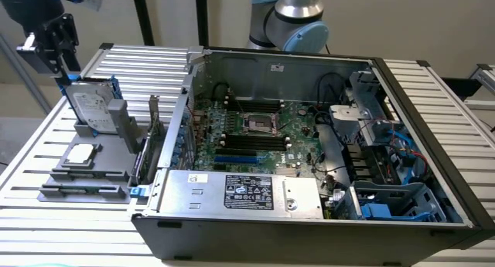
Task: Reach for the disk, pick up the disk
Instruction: 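Pick up the disk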
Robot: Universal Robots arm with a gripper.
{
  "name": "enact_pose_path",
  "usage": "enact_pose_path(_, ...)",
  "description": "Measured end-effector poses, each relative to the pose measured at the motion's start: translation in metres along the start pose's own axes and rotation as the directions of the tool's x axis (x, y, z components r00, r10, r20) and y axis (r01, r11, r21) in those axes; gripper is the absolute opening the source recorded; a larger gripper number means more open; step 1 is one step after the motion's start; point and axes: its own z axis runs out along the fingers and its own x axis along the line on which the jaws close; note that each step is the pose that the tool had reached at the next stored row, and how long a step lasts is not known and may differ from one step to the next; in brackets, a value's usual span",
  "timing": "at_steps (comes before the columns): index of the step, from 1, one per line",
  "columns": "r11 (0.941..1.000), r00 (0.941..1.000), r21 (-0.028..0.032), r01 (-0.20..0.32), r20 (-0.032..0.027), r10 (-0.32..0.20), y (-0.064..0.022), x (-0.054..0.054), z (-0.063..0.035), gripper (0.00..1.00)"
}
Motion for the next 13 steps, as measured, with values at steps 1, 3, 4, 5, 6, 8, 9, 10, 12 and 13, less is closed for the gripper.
enact_pose_path(1,1.0000,1.0000,0.0000,0.000,0.0000,0.000,-0.0001,0.000,0.0018,0.54)
enact_pose_path(3,1.0000,1.0000,0.0000,0.000,0.0000,0.000,-0.0002,-0.001,0.0054,0.54)
enact_pose_path(4,1.0000,1.0000,0.0000,0.000,0.0000,0.000,-0.0002,-0.001,0.0072,0.54)
enact_pose_path(5,1.0000,1.0000,0.0001,-0.001,0.0000,0.001,-0.0003,-0.002,0.0091,0.54)
enact_pose_path(6,1.0000,1.0000,-0.0001,-0.003,0.0000,0.003,-0.0004,-0.003,0.0108,0.54)
enact_pose_path(8,1.0000,1.0000,0.0000,-0.009,0.0002,0.009,-0.0006,-0.005,0.0146,0.54)
enact_pose_path(9,0.9999,0.9999,0.0001,-0.014,0.0004,0.014,-0.0007,-0.006,0.0164,0.54)
enact_pose_path(10,0.9998,0.9998,0.0001,-0.018,0.0004,0.018,-0.0007,-0.007,0.0182,0.54)
enact_pose_path(12,0.9997,0.9997,0.0002,-0.024,0.0007,0.024,-0.0002,-0.008,0.0218,0.54)
enact_pose_path(13,0.9997,0.9997,0.0002,-0.026,0.0007,0.026,0.0002,-0.008,0.0232,0.54)
